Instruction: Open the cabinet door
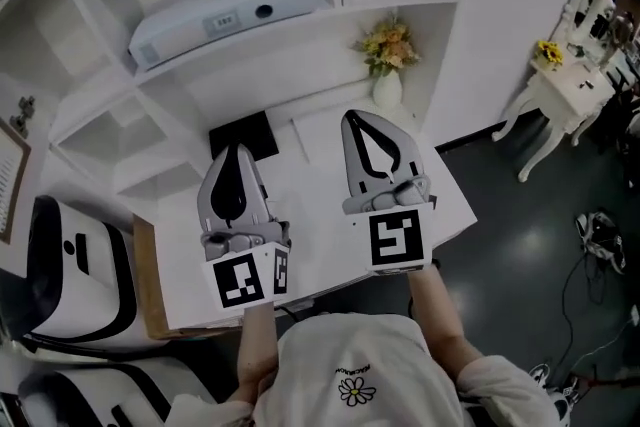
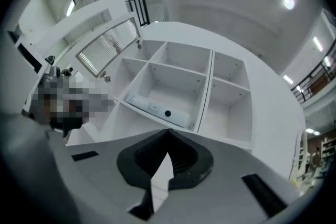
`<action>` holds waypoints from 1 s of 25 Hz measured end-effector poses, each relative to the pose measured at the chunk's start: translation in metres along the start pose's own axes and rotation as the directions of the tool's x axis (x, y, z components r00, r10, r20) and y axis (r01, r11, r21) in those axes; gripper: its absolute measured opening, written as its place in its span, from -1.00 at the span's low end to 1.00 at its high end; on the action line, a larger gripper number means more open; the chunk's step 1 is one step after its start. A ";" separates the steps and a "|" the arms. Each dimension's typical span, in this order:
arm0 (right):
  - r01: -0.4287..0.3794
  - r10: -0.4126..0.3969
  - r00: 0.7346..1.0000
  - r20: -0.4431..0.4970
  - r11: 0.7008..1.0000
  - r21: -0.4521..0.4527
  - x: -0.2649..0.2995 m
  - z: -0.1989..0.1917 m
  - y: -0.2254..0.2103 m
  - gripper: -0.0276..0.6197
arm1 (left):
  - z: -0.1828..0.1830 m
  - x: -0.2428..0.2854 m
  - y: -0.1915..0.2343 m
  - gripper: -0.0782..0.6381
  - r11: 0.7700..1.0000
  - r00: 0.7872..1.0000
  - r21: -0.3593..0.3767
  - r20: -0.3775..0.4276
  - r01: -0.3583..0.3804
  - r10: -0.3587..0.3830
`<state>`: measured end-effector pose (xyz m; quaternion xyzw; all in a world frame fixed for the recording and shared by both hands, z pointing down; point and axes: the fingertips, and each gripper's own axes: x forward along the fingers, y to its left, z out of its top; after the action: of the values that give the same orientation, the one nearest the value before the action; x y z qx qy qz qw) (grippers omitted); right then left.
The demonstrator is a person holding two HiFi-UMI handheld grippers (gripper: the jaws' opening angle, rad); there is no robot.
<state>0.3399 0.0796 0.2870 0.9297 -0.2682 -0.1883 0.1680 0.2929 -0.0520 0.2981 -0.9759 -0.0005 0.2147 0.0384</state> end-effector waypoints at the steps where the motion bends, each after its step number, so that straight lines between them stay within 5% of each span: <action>1: -0.006 0.006 1.000 -0.001 0.999 0.053 -0.004 -0.007 0.003 -0.91 | -0.006 -0.001 0.001 -0.77 1.000 1.000 -0.008 -0.017 -0.007 0.007; 7: -0.025 0.033 0.999 -0.031 0.976 0.216 -0.024 -0.039 0.020 -0.91 | -0.033 -0.014 -0.001 -0.77 1.000 0.996 0.002 -0.087 -0.015 0.015; 25: -0.059 0.071 0.997 -0.038 0.962 0.266 -0.028 -0.044 0.050 -0.91 | -0.029 -0.031 0.019 -0.77 0.999 0.993 0.035 -0.114 -0.026 0.030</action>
<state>0.3152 0.0647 0.3538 0.9387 -0.3172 -0.1233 0.0549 0.2766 -0.0735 0.3359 -0.9857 0.0191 0.1590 0.0516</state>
